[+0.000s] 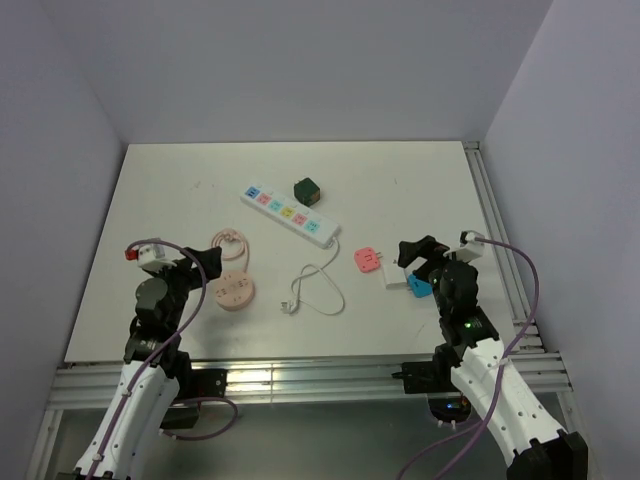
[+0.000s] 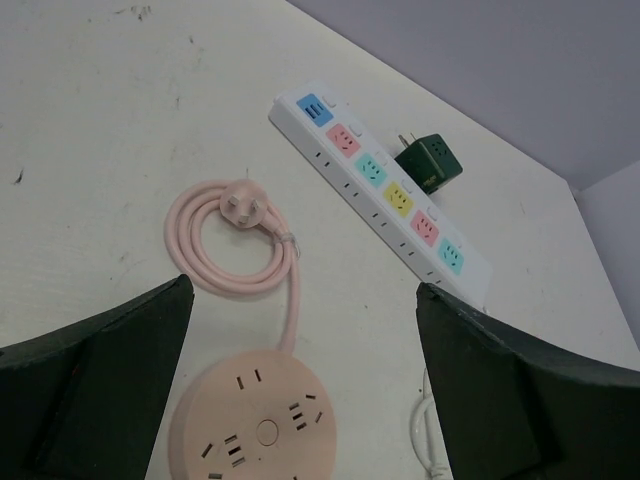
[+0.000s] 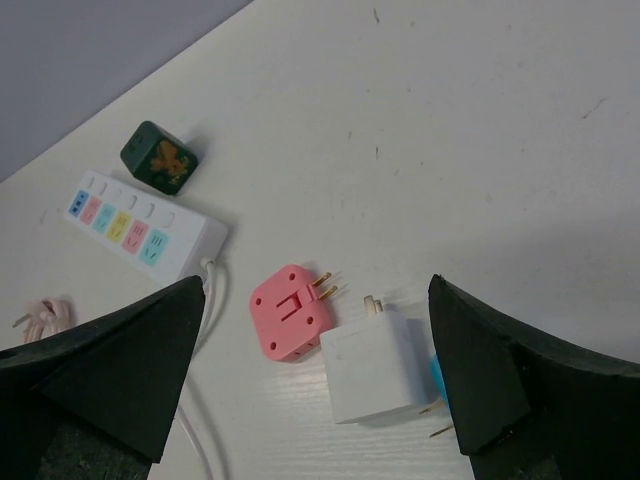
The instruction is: Insert the plug
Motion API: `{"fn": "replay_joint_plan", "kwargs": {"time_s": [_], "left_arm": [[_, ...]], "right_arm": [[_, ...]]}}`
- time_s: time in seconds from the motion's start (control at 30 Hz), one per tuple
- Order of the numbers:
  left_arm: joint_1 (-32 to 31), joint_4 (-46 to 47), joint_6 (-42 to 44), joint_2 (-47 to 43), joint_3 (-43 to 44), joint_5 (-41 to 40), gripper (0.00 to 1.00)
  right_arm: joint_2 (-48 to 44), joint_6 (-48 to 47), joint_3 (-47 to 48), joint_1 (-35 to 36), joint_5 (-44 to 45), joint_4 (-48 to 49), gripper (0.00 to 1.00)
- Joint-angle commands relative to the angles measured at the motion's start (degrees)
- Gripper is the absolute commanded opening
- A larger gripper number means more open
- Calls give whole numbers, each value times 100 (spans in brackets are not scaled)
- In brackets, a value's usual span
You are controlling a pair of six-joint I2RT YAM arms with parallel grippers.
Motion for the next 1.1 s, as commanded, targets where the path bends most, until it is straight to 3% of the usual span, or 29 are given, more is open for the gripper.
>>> {"fn": "replay_joint_plan", "kwargs": {"time_s": [0.0, 0.2, 0.33, 0.47, 0.6, 0.7, 0.77, 1.07], "left_arm": [[-3, 178, -110, 19, 78, -83, 100], [-3, 125, -180, 238, 149, -206, 100], [-3, 134, -198, 379, 184, -250, 99], [-3, 160, -171, 449, 210, -163, 100], [6, 195, -189, 467, 201, -180, 100], [-3, 213, -189, 537, 210, -171, 99], [6, 222, -180, 616, 245, -110, 99], [-3, 389, -48, 669, 219, 242, 99]], "right_arm": [[-26, -150, 40, -3, -151, 324, 100], [588, -361, 155, 6, -792, 630, 100], [1580, -519, 821, 120, -1022, 377, 99], [2021, -660, 1077, 489, -1039, 464, 96], [2557, -976, 1490, 1391, -716, 456, 95], [3338, -1213, 2383, 1824, -512, 184, 94], [4041, -1363, 2798, 1931, -730, 69, 85], [6907, -2417, 5435, 1957, -873, -423, 85]]}}
